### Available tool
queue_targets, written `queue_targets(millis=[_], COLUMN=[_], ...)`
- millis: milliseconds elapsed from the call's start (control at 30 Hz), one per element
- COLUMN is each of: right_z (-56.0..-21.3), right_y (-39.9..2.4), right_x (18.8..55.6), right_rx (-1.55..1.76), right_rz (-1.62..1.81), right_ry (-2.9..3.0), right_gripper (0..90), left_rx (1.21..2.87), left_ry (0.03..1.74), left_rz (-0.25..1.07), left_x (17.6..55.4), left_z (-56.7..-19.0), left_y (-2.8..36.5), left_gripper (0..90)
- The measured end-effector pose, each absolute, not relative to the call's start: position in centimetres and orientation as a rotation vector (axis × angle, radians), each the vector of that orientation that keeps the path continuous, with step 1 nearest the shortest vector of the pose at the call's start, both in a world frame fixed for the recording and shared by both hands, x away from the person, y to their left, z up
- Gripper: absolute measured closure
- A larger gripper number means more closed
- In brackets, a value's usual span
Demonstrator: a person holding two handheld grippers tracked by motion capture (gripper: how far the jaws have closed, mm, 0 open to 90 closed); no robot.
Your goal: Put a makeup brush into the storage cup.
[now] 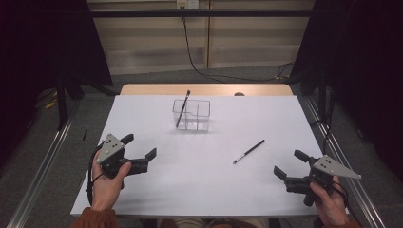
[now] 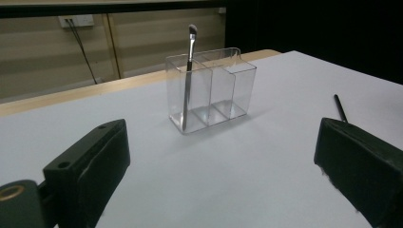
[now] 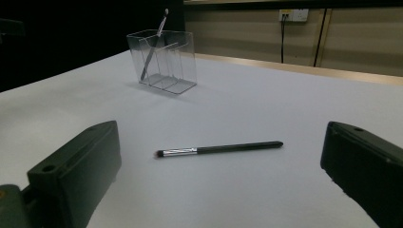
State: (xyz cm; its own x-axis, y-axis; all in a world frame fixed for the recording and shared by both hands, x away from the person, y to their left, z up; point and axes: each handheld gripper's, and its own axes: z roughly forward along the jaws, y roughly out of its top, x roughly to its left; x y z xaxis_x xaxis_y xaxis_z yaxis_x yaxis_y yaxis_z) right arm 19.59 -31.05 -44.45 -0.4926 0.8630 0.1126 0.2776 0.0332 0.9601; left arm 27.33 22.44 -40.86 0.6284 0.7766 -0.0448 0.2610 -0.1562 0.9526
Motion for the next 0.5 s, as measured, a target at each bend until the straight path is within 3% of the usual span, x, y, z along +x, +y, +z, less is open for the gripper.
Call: queue_targets(millis=[500], right_z=[-44.5], right_y=[-31.2], right_x=[19.6], right_rx=[1.175], right_rz=[1.484], right_ry=[1.782], right_gripper=[0.0], left_rx=[1.681], left_ry=[0.876], left_rz=[0.600], left_x=[24.0], left_z=[-42.4], left_y=[23.7], left_gripper=[4.6])
